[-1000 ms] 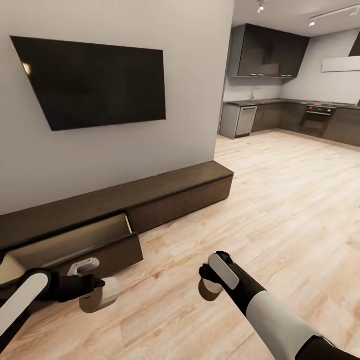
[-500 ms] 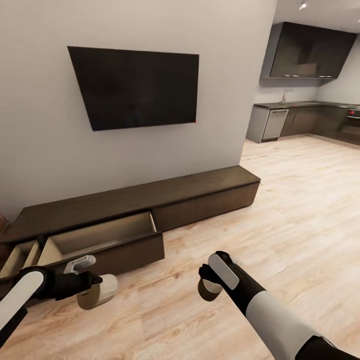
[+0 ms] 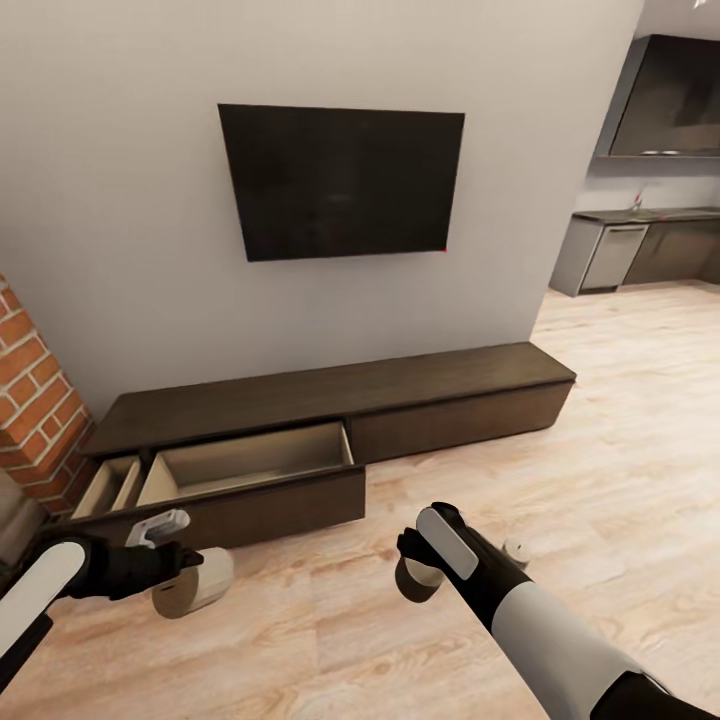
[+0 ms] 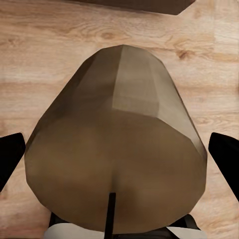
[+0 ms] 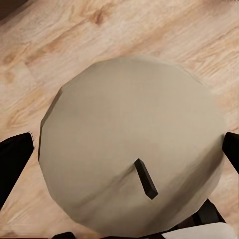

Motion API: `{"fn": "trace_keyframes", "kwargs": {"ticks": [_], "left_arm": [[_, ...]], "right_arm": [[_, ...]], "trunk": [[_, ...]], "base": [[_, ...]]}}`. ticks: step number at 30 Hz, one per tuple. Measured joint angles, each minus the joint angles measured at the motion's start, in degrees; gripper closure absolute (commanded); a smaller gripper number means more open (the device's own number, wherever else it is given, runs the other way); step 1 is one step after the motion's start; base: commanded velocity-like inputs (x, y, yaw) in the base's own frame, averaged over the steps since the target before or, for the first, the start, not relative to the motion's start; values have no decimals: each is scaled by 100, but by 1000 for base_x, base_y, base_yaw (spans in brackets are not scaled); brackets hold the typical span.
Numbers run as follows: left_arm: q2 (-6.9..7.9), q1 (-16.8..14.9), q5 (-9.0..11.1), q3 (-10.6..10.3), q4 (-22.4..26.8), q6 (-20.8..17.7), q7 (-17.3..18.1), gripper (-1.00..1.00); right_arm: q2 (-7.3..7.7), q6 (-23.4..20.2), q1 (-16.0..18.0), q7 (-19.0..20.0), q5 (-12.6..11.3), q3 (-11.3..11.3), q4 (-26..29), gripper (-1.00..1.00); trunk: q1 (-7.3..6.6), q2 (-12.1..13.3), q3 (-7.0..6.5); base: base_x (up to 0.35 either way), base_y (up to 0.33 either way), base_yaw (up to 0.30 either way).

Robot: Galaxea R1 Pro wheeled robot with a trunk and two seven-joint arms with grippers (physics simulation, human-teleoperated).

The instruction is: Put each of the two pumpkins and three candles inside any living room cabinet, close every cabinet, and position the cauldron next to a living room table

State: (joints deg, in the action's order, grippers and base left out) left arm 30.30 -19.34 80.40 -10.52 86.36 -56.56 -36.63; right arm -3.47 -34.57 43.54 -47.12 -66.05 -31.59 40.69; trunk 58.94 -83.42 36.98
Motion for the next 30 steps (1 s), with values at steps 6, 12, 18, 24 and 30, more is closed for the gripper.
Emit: {"fn": "trace_keyframes", "kwargs": {"ticks": [6,12,18,24,30], "left_arm": [[13,0,0,-6,0,-6,16,100],[37,-1,-13,-1,-7,-12,18,100],[48,-1,-11,3,-7,-13,18,100],[50,-3,7,-1,-10,-6,27,100],[50,-3,0,0,-11,-14,34,100]], "right_arm": [[0,-8,0,1,2,-18,0,100],[1,-8,-2,5,0,-23,1,100],[1,-8,-1,11,-1,-23,1,100],[-15,-9,-1,8,2,-19,3,100],[-23,-9,-1,7,3,-16,8,100]], "trunk": [[0,0,0],[0,0,0],[-2,0,0],[-1,0,0],[-3,0,0]], "base": [[0,23,288],[0,213,288],[104,238,244],[68,54,31],[174,4,2]]}}
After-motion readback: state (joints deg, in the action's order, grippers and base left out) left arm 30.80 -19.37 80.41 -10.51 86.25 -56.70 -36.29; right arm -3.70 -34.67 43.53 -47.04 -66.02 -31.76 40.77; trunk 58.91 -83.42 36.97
